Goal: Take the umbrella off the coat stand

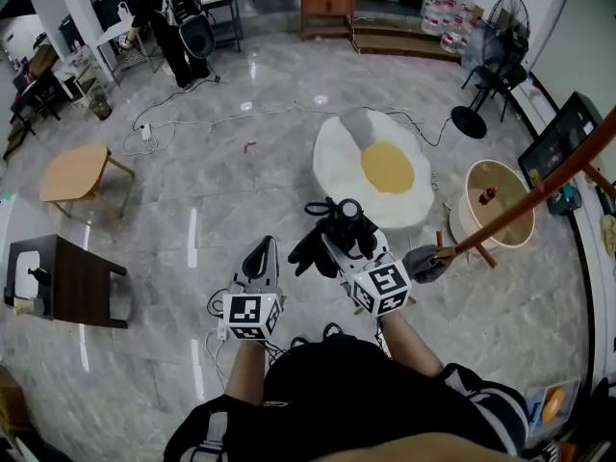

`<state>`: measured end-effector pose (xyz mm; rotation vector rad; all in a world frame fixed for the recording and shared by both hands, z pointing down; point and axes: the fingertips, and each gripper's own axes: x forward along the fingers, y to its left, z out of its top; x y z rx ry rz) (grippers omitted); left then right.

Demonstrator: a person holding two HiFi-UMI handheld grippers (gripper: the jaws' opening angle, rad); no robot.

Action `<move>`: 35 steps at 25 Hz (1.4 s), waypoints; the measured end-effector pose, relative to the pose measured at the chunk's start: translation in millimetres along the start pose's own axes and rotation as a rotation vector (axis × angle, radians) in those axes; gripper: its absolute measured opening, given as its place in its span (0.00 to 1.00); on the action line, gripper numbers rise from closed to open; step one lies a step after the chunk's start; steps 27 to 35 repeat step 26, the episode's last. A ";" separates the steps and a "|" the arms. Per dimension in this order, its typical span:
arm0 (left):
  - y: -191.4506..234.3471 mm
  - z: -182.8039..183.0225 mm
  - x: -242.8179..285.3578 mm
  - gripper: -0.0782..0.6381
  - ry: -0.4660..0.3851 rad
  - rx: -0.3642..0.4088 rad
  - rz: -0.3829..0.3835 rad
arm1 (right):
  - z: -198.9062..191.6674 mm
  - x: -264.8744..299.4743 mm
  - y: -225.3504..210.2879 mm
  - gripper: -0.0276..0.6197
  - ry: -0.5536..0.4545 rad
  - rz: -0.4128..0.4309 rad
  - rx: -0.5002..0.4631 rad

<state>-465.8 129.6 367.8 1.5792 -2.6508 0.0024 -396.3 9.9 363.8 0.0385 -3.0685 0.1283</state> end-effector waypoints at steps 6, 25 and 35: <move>-6.0 1.8 -1.0 0.11 -0.001 -0.006 -0.002 | 4.0 -5.7 -1.7 0.45 -0.020 -0.001 0.001; -3.3 -4.1 -11.0 0.11 0.006 -0.013 -0.007 | -1.2 -8.8 4.7 0.45 -0.009 -0.027 -0.017; -2.2 -4.8 -11.8 0.11 0.006 -0.012 -0.008 | -1.8 -8.5 5.5 0.45 -0.010 -0.029 -0.017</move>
